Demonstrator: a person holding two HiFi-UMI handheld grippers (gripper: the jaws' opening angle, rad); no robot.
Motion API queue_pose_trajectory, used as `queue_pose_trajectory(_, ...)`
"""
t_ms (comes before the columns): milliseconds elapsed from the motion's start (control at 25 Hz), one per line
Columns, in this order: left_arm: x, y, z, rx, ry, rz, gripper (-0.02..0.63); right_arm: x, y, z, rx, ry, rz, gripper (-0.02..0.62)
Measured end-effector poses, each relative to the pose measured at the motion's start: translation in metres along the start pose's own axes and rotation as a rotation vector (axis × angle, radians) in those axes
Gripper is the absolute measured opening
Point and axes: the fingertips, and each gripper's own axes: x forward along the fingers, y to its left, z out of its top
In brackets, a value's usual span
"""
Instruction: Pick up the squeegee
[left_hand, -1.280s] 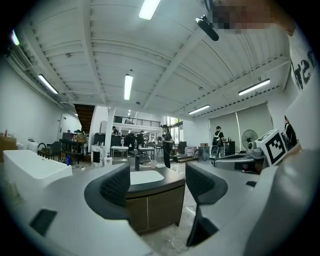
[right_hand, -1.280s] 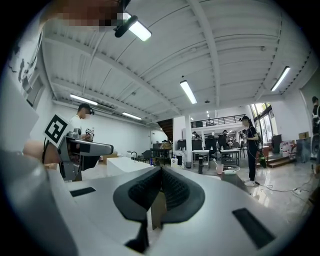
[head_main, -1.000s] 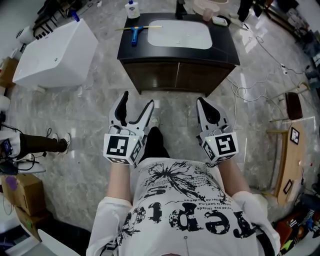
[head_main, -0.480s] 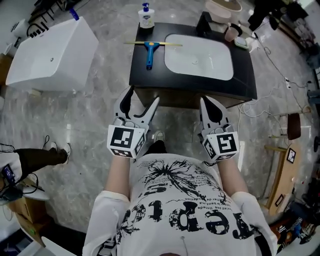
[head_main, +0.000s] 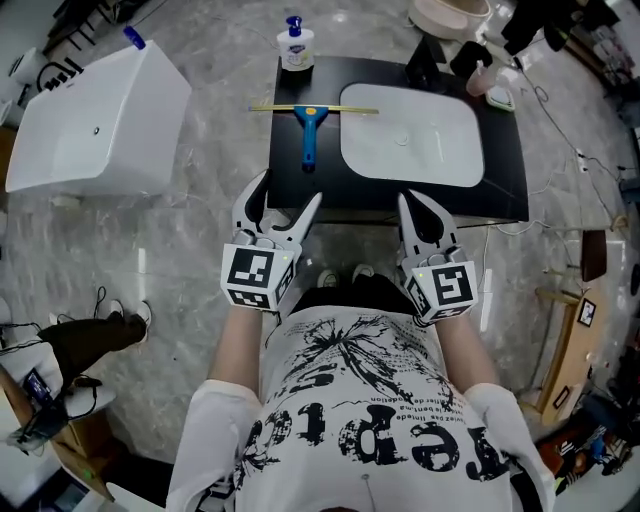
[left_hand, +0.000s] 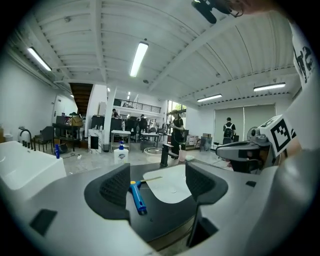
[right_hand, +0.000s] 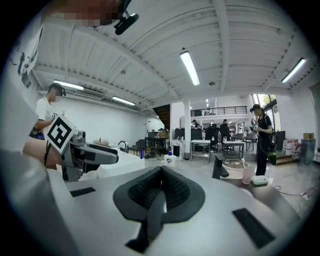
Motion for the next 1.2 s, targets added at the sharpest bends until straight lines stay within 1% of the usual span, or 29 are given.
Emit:
queue_pose_trajectory(120, 0.033, 0.017, -0.012, 0.004, 0.042, 0.009, 0.336, 0.031, -0.011, -0.01, 0.003, 0.023, 0.019, 0.014)
queue_pose_trajectory(240, 0.068, 0.032, -0.021, -0.003, 0.083, 0.034, 0.336, 0.066, -0.028, -0.014, 0.001, 0.035, 0.056, 0.014)
queue_pose_trajectory(440, 0.127, 0.058, -0.02, -0.013, 0.134, 0.073, 0.336, 0.13, -0.063, -0.004, -0.015, 0.028, 0.106, 0.015)
queue_pose_trajectory(560, 0.164, 0.075, -0.028, -0.029, 0.176, 0.095, 0.336, 0.168, -0.082, -0.002, -0.017, 0.024, 0.143, 0.014)
queue_pose_trajectory(720, 0.212, 0.091, -0.056, -0.058, 0.26, 0.108, 0.336, 0.212, -0.103, -0.019, -0.014, 0.043, 0.195, 0.014)
queue_pose_trajectory(880, 0.249, 0.108, -0.095, -0.106, 0.383, 0.13, 0.336, 0.248, -0.12, -0.041, 0.004, 0.096, 0.22, 0.014)
queue_pose_trajectory(1040, 0.269, 0.119, -0.136, -0.139, 0.51, 0.165, 0.336, 0.27, -0.128, -0.071, 0.014, 0.186, 0.238, 0.015)
queue_pose_trajectory(1200, 0.283, 0.128, -0.16, -0.192, 0.584, 0.187, 0.336, 0.283, -0.133, -0.081, 0.036, 0.213, 0.255, 0.015)
